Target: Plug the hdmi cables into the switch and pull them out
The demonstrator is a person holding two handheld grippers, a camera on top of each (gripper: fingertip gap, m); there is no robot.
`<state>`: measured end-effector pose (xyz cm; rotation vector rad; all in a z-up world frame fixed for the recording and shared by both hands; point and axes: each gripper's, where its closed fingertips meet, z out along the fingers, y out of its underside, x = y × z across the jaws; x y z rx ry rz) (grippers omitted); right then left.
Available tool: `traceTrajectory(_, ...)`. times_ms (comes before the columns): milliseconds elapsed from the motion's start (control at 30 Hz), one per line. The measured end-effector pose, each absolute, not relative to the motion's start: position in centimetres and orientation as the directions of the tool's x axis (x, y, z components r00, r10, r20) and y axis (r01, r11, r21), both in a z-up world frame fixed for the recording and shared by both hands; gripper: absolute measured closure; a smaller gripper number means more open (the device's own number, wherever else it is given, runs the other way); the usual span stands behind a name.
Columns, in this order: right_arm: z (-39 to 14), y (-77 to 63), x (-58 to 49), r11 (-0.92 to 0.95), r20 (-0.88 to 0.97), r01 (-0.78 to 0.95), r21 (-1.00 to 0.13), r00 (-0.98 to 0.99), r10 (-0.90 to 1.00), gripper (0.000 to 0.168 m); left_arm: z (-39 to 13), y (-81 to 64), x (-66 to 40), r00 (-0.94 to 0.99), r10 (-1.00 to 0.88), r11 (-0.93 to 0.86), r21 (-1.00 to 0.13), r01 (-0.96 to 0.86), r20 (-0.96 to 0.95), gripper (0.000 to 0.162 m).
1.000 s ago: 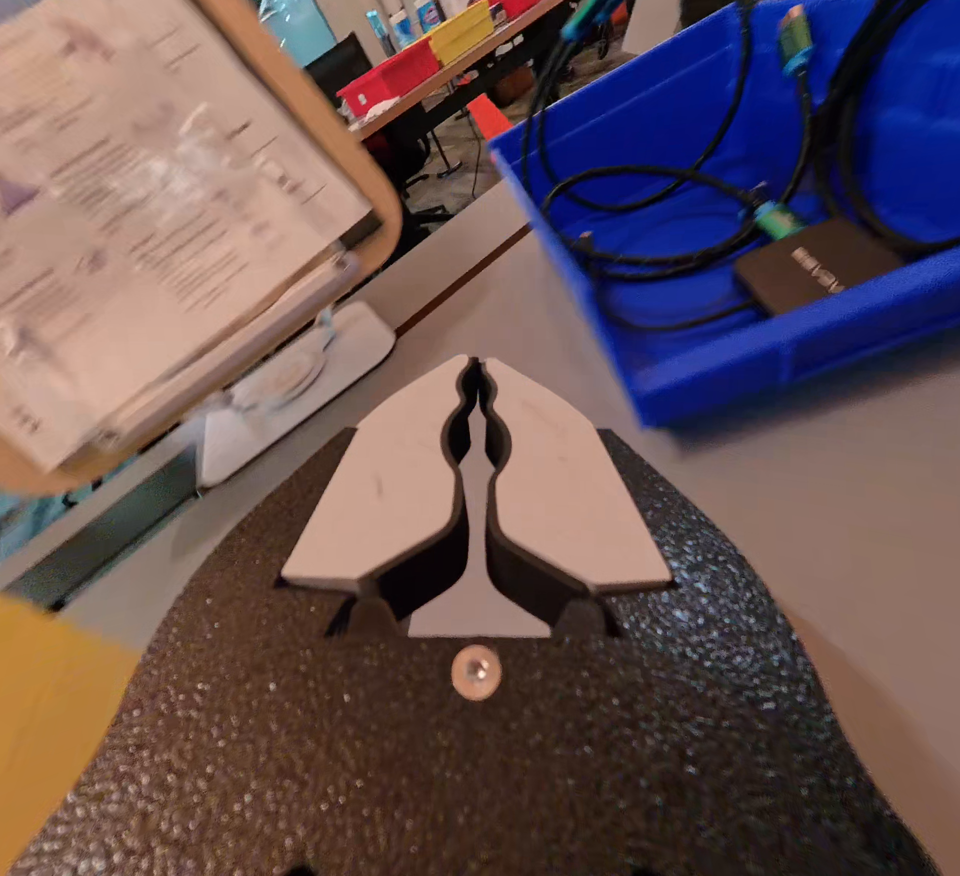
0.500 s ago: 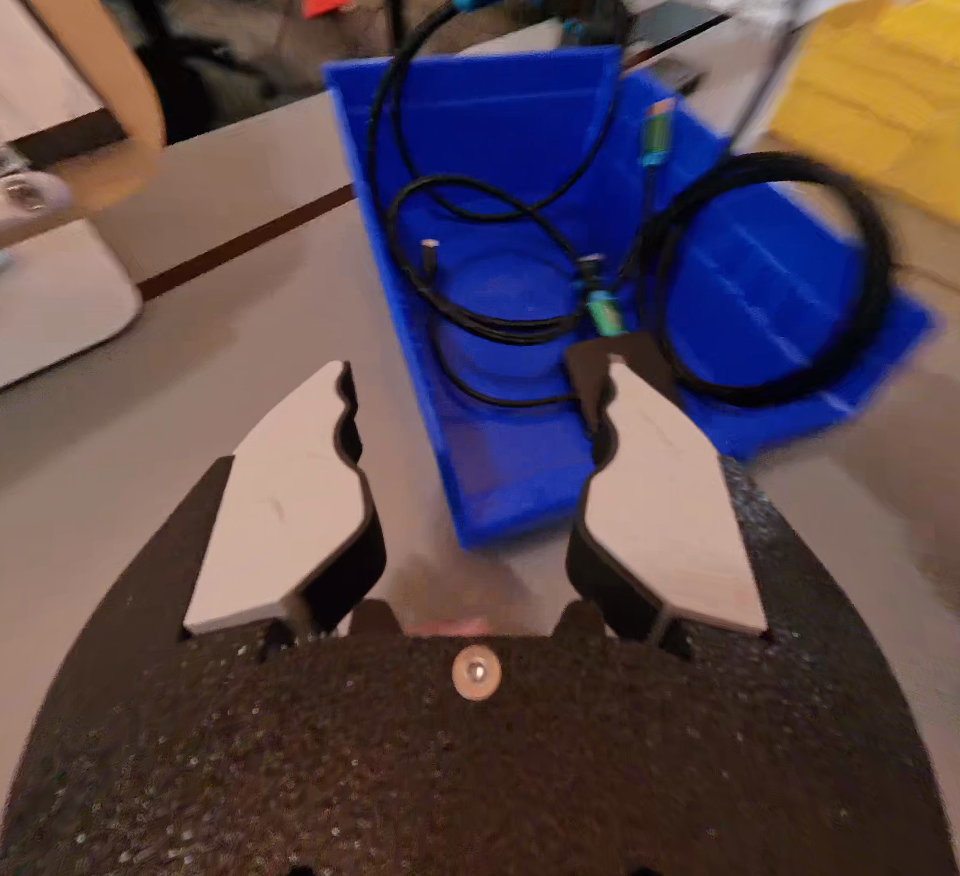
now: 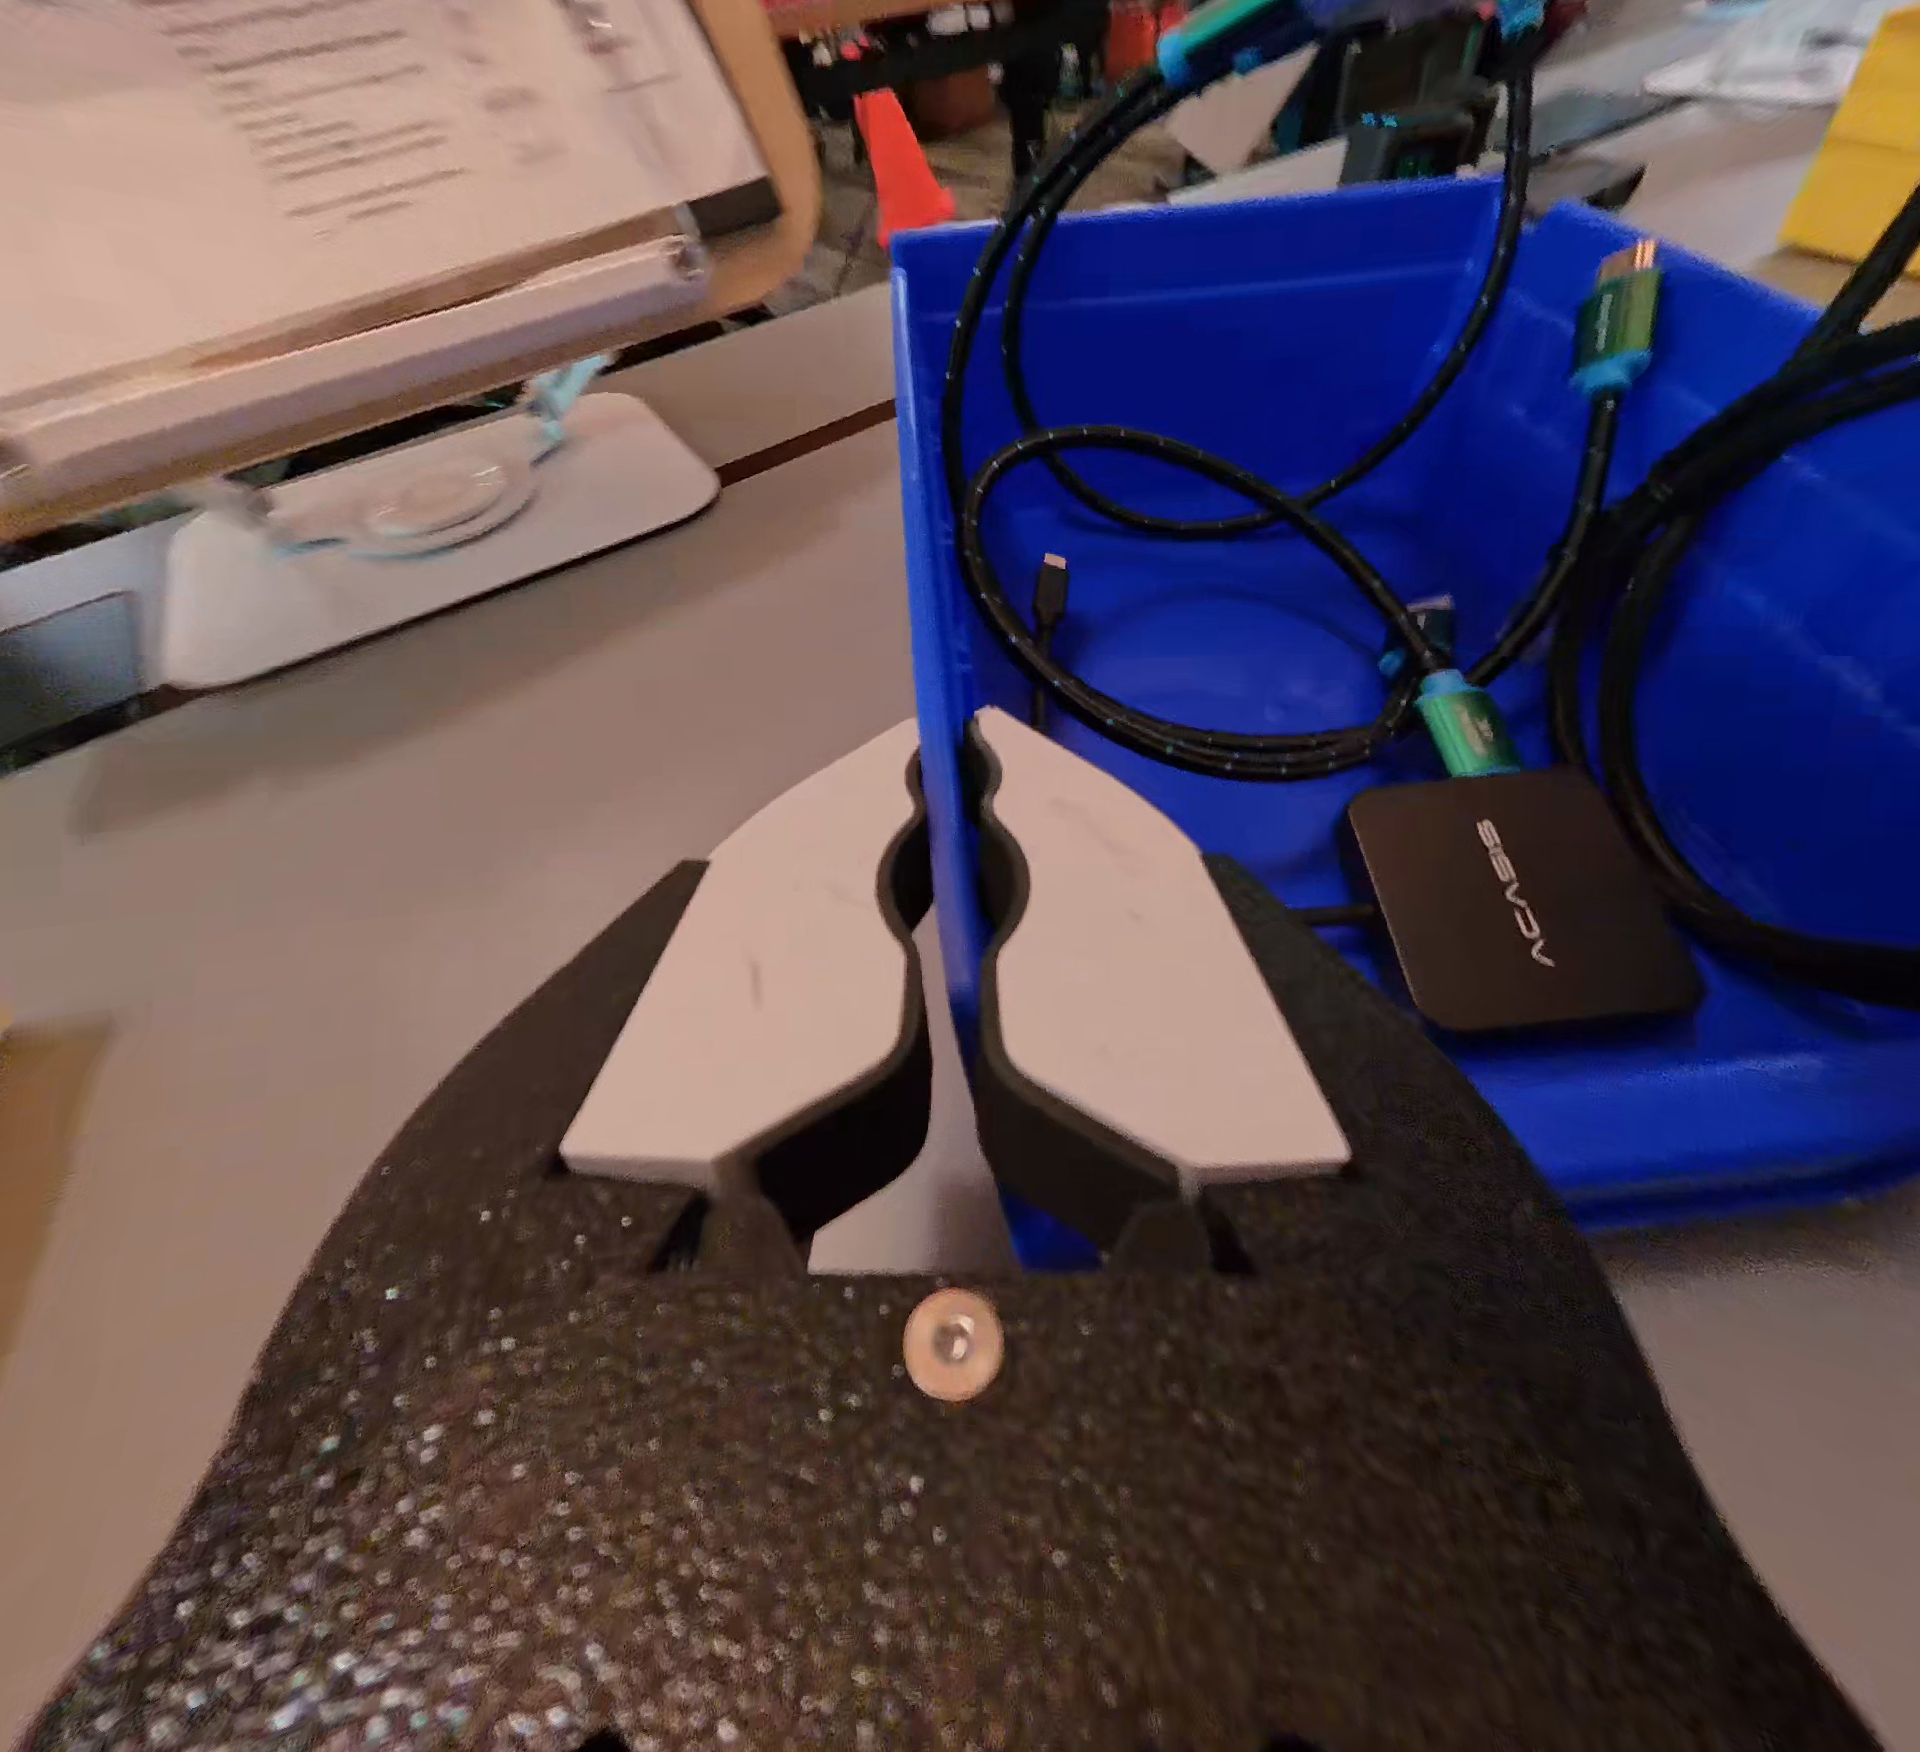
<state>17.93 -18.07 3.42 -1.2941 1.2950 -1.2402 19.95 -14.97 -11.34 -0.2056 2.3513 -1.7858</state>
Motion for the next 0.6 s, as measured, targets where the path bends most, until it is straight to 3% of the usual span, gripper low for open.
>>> traceTrajectory(67, 4.4, -15.2, 22.1, 0.1, -0.109, -0.124, -0.987, 0.065, -0.992, 0.073, -11.3, -11.6, 20.6, -0.964, -0.263, 0.238, -0.971, -0.025, -0.039, 0.16)
traceTrajectory(167, 3.0, -10.0, 29.4, 0.3, -0.372, -0.311, -0.902, 0.205, -0.905, 0.065, -11.0, -8.2, 21.6, -0.948, -0.315, 0.189, -0.982, -0.013, -0.048, 0.16)
traceTrajectory(200, 2.1, -7.8, 31.5, 0.37, -0.484, -0.393, -0.842, 0.245, -0.84, 0.068, -11.0, -7.6, 21.9, -0.945, -0.32, 0.191, -0.982, 0.0, -0.062, 0.16)
traceTrajectory(267, -0.8, -4.7, 34.9, 0.443, -0.649, -0.568, -0.693, 0.225, -0.727, 0.096, -11.0, -7.4, 22.3, -0.948, -0.312, 0.187, -0.982, 0.0, -0.06, 0.16)
traceTrajectory(400, -7.5, -4.7, 40.4, 0.495, -0.627, -0.646, -0.582, -0.031, -0.778, 0.085, -11.0, -7.4, 22.5, -0.945, -0.318, 0.19, -0.982, 0.012, -0.073, 0.159)
traceTrajectory(533, -10.9, -3.8, 43.0, 0.526, -0.662, -0.707, -0.473, -0.109, -0.742, 0.098, -11.0, -7.3, 22.7, -0.946, -0.317, 0.191, -0.982, 0.007, -0.069, 0.159)
traceTrajectory(600, -12.0, -4.6, 44.0, 0.499, -0.597, -0.716, -0.488, -0.142, -0.789, 0.095, -11.0, -7.2, 22.9, -0.946, -0.318, 0.191, -0.981, 0.007, -0.068, 0.159)
